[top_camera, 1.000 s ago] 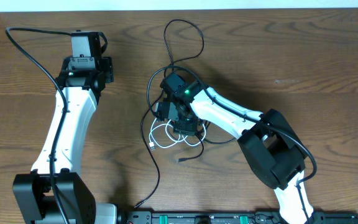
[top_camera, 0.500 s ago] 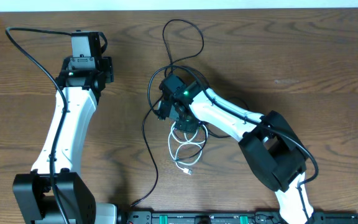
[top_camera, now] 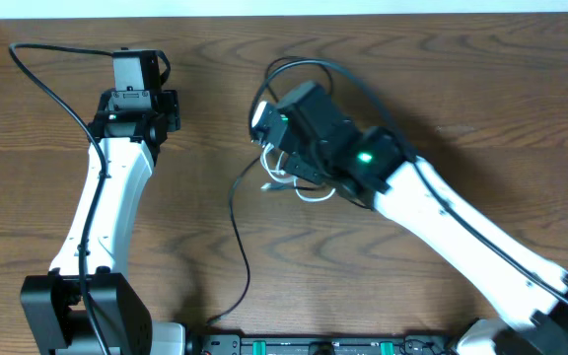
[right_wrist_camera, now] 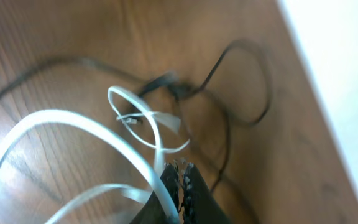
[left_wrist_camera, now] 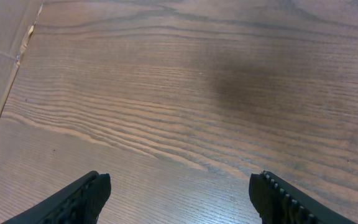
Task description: Untangle cables
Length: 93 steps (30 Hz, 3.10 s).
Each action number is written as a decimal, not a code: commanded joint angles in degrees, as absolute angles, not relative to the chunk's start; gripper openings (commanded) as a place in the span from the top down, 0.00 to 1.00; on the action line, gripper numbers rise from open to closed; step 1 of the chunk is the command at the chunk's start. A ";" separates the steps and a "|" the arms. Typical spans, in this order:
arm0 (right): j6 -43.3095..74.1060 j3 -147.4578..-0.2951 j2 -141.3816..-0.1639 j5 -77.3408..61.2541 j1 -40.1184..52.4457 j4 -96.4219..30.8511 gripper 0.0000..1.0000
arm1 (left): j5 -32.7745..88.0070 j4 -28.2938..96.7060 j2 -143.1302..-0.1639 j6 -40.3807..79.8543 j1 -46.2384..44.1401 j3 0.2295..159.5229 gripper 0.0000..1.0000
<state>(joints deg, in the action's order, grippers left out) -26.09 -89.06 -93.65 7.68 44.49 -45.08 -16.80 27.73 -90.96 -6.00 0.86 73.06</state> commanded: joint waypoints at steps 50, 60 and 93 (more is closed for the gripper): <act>-35.83 -89.23 -60.58 74.89 26.79 8.78 0.99 | -6.61 27.94 -90.24 -5.26 0.95 73.30 0.25; -21.39 -89.23 -66.08 72.64 1.30 -3.62 0.99 | -6.61 27.99 -90.24 -5.26 0.95 73.30 0.27; -9.63 -89.23 -108.53 24.93 -46.13 -12.03 0.99 | -6.46 28.03 -90.24 -5.21 0.89 73.30 0.39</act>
